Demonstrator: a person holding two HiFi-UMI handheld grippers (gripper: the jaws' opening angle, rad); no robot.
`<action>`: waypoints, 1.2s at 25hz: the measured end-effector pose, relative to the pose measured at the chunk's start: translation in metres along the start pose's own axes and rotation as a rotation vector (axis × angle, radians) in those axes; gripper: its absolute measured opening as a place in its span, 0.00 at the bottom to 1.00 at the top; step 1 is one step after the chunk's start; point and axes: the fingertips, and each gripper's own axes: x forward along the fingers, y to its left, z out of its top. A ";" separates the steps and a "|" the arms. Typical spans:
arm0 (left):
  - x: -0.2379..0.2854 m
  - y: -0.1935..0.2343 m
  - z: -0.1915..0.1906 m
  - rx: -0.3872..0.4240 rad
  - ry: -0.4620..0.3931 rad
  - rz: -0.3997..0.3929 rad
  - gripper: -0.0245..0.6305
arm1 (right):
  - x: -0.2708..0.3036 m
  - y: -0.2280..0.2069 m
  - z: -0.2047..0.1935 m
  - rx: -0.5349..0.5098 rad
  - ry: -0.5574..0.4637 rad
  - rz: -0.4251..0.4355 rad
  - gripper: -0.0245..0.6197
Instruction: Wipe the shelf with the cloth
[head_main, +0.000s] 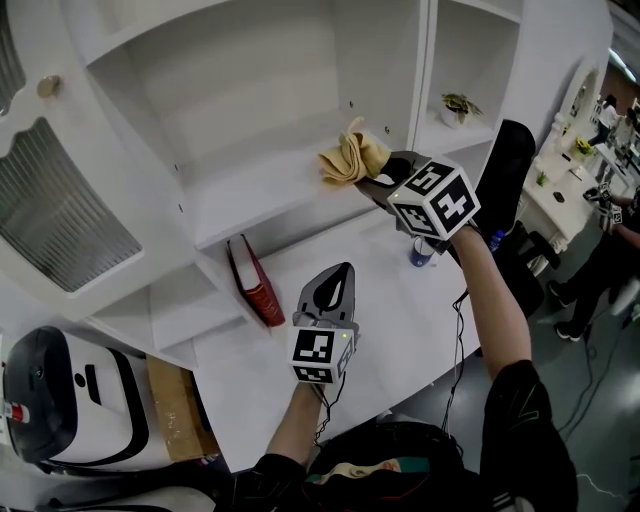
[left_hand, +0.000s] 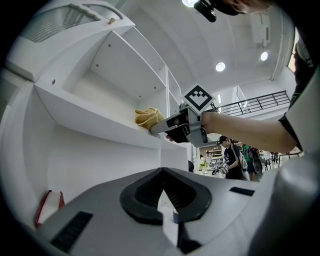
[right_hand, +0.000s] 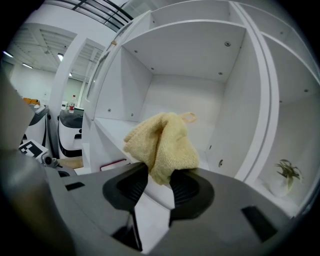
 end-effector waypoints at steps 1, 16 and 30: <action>0.002 -0.001 0.000 0.001 0.000 -0.004 0.04 | -0.002 -0.003 -0.001 0.002 0.001 -0.004 0.25; 0.002 0.002 0.007 0.021 -0.005 -0.016 0.04 | -0.014 -0.030 -0.015 0.074 -0.016 -0.050 0.25; -0.002 -0.008 -0.007 -0.011 0.026 -0.022 0.04 | -0.040 -0.058 -0.048 0.195 -0.062 -0.182 0.24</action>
